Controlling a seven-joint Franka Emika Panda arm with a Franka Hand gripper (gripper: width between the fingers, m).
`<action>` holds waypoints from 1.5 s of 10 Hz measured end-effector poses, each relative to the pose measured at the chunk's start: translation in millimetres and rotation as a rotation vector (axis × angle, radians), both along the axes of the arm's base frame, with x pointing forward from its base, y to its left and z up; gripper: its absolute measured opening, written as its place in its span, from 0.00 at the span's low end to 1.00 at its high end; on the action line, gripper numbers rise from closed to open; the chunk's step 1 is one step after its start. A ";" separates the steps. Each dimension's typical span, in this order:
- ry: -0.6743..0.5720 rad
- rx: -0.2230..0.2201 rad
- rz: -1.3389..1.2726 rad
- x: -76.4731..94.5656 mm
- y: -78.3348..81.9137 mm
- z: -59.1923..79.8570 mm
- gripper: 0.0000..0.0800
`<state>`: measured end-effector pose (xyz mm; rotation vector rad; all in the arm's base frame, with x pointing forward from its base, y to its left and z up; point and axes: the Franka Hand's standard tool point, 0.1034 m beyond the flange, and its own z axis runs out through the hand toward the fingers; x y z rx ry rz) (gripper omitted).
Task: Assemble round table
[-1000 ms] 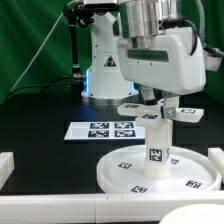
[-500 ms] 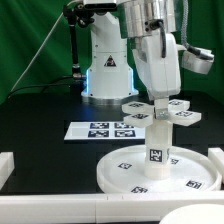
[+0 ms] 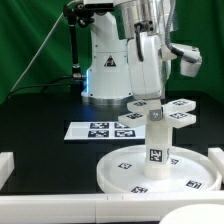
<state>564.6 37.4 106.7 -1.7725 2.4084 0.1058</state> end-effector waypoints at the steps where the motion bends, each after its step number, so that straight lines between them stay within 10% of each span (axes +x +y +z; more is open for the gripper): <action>1: 0.000 0.006 -0.017 0.0 -0.2 -0.1 0.56; 5: -0.011 0.019 0.049 -0.3 2.1 5.5 0.80; 8: -0.049 0.051 0.069 5.3 9.5 36.8 0.81; 15: -0.094 0.005 0.817 14.8 17.2 34.4 0.81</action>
Offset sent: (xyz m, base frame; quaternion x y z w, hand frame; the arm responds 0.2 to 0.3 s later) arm 0.0000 0.0000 0.0000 0.0000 0.0000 0.0000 1.0000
